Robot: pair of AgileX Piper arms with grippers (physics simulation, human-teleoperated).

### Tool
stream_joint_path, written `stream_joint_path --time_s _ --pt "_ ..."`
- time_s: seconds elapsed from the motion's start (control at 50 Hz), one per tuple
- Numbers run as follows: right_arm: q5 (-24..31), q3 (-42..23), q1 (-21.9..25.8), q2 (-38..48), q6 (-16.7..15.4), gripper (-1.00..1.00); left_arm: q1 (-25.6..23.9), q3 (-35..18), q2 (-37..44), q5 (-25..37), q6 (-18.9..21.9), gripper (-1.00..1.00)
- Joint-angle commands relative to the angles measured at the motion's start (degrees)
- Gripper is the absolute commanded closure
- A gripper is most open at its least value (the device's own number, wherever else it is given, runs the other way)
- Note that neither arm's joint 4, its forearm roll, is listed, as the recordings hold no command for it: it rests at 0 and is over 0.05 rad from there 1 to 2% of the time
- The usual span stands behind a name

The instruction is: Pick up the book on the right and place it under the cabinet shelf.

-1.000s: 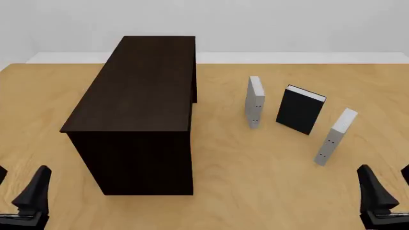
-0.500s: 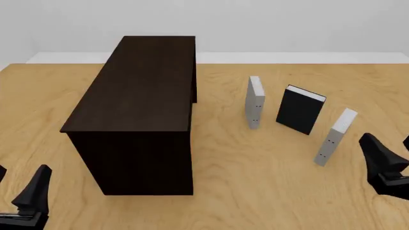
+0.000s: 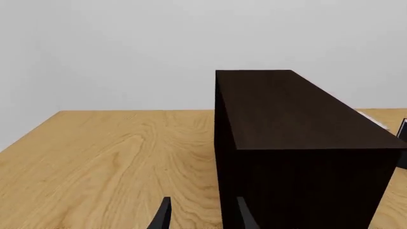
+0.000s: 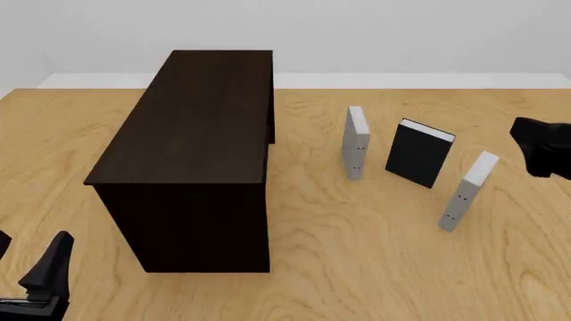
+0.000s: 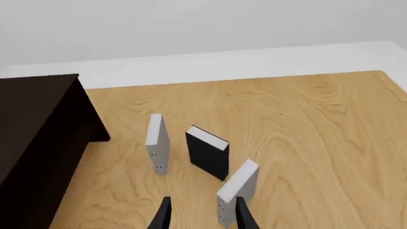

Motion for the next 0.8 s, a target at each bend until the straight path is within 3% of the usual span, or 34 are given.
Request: stream_joint_path --time_s 0.02,0.1,0.44,0.8 --pt "5.7 -8.9 -1.3 10.7 0.1 -1.00 0.0 0.0 -0.1 0.1 0.0 -1.00" --pt "6.7 -11.0 -1.1 14.5 1.1 -1.00 0.0 0.1 -0.1 0.0 0.0 -1.00" --pt "10.3 -19.2 -9.0 25.0 -5.5 -1.00 0.0 0.1 -0.2 -0.3 0.1 -1.00" --pt "10.2 -21.4 -8.9 31.7 -4.2 -1.00 0.0 0.0 -0.2 -0.4 0.2 -1.00"
